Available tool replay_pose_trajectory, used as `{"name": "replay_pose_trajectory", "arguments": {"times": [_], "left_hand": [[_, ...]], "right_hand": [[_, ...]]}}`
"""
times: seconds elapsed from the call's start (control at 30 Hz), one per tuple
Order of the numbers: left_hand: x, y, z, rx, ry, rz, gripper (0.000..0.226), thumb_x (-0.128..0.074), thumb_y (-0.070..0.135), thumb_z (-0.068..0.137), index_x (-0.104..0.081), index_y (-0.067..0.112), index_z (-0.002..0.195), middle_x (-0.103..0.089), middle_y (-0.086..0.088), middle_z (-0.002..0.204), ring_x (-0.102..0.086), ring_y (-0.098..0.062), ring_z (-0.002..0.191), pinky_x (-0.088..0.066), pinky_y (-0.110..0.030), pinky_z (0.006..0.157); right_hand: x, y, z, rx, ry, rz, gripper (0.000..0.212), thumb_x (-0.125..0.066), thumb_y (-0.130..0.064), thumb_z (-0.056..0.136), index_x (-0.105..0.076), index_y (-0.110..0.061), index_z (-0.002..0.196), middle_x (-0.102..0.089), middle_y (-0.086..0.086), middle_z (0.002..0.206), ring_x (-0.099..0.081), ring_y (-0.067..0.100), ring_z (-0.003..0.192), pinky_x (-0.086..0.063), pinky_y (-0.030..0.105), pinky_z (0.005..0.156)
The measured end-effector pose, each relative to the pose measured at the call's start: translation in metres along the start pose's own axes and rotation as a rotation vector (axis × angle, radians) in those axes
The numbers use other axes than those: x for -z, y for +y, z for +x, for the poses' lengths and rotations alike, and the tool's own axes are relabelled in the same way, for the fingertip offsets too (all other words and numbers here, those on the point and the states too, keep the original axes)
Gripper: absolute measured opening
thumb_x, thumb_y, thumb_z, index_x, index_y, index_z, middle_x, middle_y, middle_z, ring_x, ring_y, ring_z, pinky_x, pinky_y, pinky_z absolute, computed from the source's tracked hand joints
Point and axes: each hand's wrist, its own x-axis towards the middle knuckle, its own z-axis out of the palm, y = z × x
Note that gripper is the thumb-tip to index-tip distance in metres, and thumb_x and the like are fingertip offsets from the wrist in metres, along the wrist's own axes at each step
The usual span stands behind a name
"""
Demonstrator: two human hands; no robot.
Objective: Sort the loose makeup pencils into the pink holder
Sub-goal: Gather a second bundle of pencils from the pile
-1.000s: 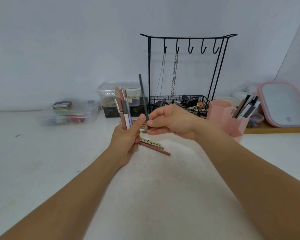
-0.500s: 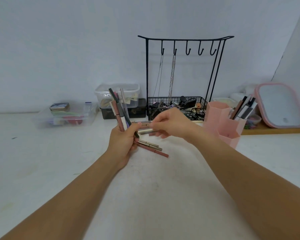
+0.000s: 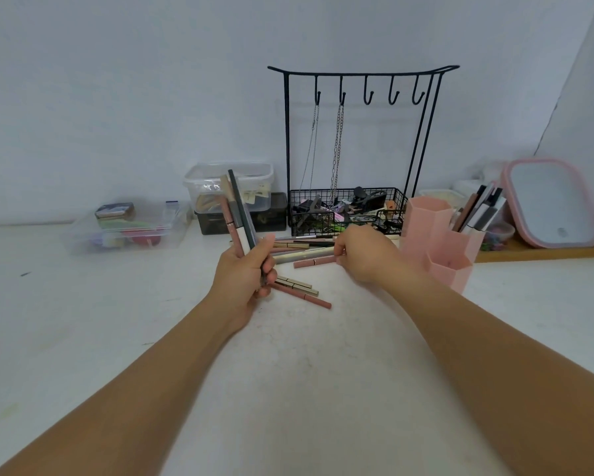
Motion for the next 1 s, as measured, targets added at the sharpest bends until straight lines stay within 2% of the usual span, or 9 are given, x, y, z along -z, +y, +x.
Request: {"name": "replay_pose_trajectory", "arguments": {"times": [0.1, 0.23, 0.3, 0.47, 0.63, 0.73, 0.83, 0.9, 1.0], "left_hand": [[0.001, 0.001, 0.000, 0.003, -0.009, -0.003, 0.023, -0.069, 0.035, 0.094, -0.052, 0.020, 0.090, -0.042, 0.004, 0.057, -0.036, -0.009, 0.048, -0.025, -0.020, 0.038], [-0.001, 0.003, -0.003, -0.002, -0.021, -0.024, 0.027, -0.070, 0.036, 0.094, -0.049, 0.023, 0.083, -0.036, 0.008, 0.053, -0.028, -0.008, 0.045, -0.022, -0.020, 0.037], [-0.002, 0.004, -0.004, -0.005, -0.024, -0.029, 0.030, -0.071, 0.039, 0.092, -0.047, 0.024, 0.080, -0.034, 0.009, 0.051, -0.026, -0.008, 0.044, -0.021, -0.020, 0.038], [-0.003, 0.004, -0.006, -0.018, -0.077, 0.010, 0.037, -0.079, 0.045, 0.072, -0.051, 0.022, 0.076, -0.033, 0.005, 0.055, -0.027, -0.009, 0.044, -0.021, -0.021, 0.039], [-0.004, 0.002, -0.008, -0.042, -0.149, 0.062, 0.043, -0.088, 0.040, 0.055, -0.060, 0.018, 0.079, -0.039, 0.003, 0.055, -0.031, -0.009, 0.043, -0.025, -0.020, 0.036], [-0.004, 0.000, -0.007, -0.038, -0.125, 0.105, 0.030, -0.086, 0.023, 0.074, -0.057, 0.017, 0.072, -0.043, 0.001, 0.054, -0.032, -0.011, 0.044, -0.021, -0.020, 0.039], [-0.001, 0.001, -0.005, 0.010, -0.109, 0.119, 0.016, -0.068, 0.011, 0.091, -0.057, 0.012, 0.079, -0.047, -0.004, 0.059, -0.034, -0.012, 0.045, -0.021, -0.018, 0.038], [0.000, 0.002, -0.005, 0.021, -0.111, 0.127, 0.012, -0.063, 0.009, 0.094, -0.059, 0.011, 0.083, -0.048, -0.005, 0.061, -0.037, -0.012, 0.044, -0.024, -0.017, 0.036], [-0.002, 0.001, -0.005, -0.001, -0.114, 0.148, 0.012, -0.068, 0.019, 0.095, -0.063, 0.014, 0.084, -0.051, -0.003, 0.060, -0.044, -0.013, 0.047, -0.026, -0.018, 0.037]], "right_hand": [[0.005, 0.002, 0.002, 0.008, -0.044, 0.040, 0.006, -0.072, -0.015, 0.089, -0.075, -0.020, 0.087, -0.069, 0.001, 0.087, -0.063, 0.021, 0.081, -0.050, 0.031, 0.075], [0.032, -0.003, -0.002, 0.005, -0.055, 0.368, 0.005, -0.071, -0.014, 0.091, -0.071, -0.012, 0.086, -0.063, -0.004, 0.068, -0.056, 0.008, 0.061, -0.043, 0.024, 0.060], [0.047, -0.014, -0.009, -0.008, -0.094, 0.606, 0.008, -0.067, -0.014, 0.095, -0.071, -0.009, 0.091, -0.068, 0.001, 0.071, -0.060, 0.009, 0.060, -0.046, 0.021, 0.054], [0.064, -0.045, -0.019, 0.066, -0.186, 0.991, 0.009, -0.066, -0.014, 0.096, -0.072, -0.008, 0.100, -0.073, 0.005, 0.084, -0.062, 0.012, 0.072, -0.051, 0.022, 0.061], [0.055, -0.069, -0.023, 0.122, -0.211, 1.065, 0.016, -0.069, -0.008, 0.093, -0.070, 0.004, 0.103, -0.072, 0.013, 0.082, -0.063, 0.014, 0.066, -0.054, 0.023, 0.062], [0.042, -0.079, -0.026, 0.117, -0.204, 1.123, 0.014, -0.072, -0.007, 0.090, -0.073, 0.005, 0.098, -0.072, 0.016, 0.082, -0.064, 0.016, 0.067, -0.055, 0.024, 0.064], [0.033, -0.083, -0.028, 0.121, -0.152, 1.031, 0.011, -0.077, -0.013, 0.086, -0.077, -0.004, 0.092, -0.073, 0.006, 0.075, -0.062, 0.008, 0.061, -0.048, 0.018, 0.056], [0.031, -0.083, -0.028, 0.123, -0.134, 0.982, 0.013, -0.079, -0.014, 0.084, -0.078, -0.004, 0.092, -0.073, 0.005, 0.074, -0.061, 0.004, 0.057, -0.045, 0.015, 0.052], [0.032, -0.073, -0.023, 0.116, -0.175, 0.947, 0.016, -0.076, -0.025, 0.088, -0.078, -0.010, 0.094, -0.076, 0.008, 0.086, -0.063, 0.008, 0.069, -0.048, 0.021, 0.060]]}}
